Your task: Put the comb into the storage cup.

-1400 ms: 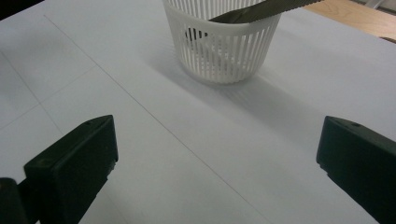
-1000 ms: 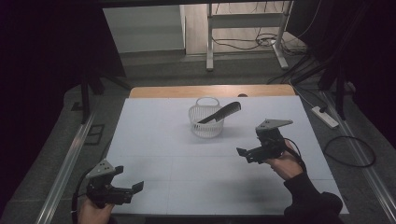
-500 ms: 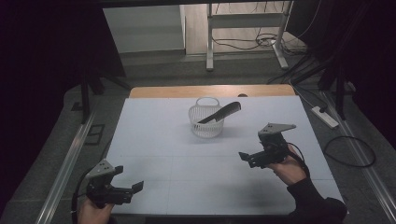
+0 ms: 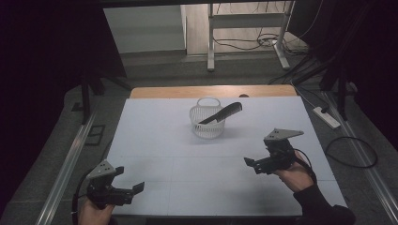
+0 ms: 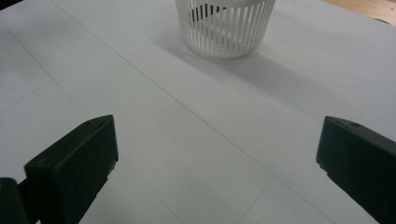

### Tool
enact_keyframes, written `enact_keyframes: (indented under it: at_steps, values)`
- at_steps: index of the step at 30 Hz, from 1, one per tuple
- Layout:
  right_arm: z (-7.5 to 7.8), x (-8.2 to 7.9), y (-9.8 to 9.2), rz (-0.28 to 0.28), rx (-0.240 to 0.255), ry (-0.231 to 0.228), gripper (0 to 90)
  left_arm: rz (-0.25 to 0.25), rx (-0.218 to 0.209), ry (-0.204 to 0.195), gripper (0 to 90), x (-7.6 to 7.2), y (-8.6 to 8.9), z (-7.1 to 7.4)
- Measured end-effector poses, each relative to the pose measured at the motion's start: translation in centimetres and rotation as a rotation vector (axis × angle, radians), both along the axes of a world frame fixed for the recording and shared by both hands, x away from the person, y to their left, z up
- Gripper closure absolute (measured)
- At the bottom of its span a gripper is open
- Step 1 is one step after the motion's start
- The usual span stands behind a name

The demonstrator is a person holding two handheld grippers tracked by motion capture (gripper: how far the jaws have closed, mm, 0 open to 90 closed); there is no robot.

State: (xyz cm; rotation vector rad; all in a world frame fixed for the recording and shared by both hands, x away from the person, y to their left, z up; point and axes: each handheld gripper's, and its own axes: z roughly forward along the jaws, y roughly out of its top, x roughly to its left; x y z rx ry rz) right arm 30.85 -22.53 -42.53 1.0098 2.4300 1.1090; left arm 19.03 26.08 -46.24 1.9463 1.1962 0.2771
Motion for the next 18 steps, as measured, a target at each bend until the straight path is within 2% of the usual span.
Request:
enact_keyframes:
  at_steps: [14, 18]
  values:
    - [-0.1, -1.2, -1.3, -0.025, 0.005, 0.003, 0.0, 0.000, 0.000, 0.001, 0.0, 0.0, 0.0, 0.0]
    - [-0.4, -1.5, -1.5, -0.030, -0.012, 0.003, 0.0, 0.000, 0.001, 0.000, 0.0, 0.0, 0.0, 0.0]
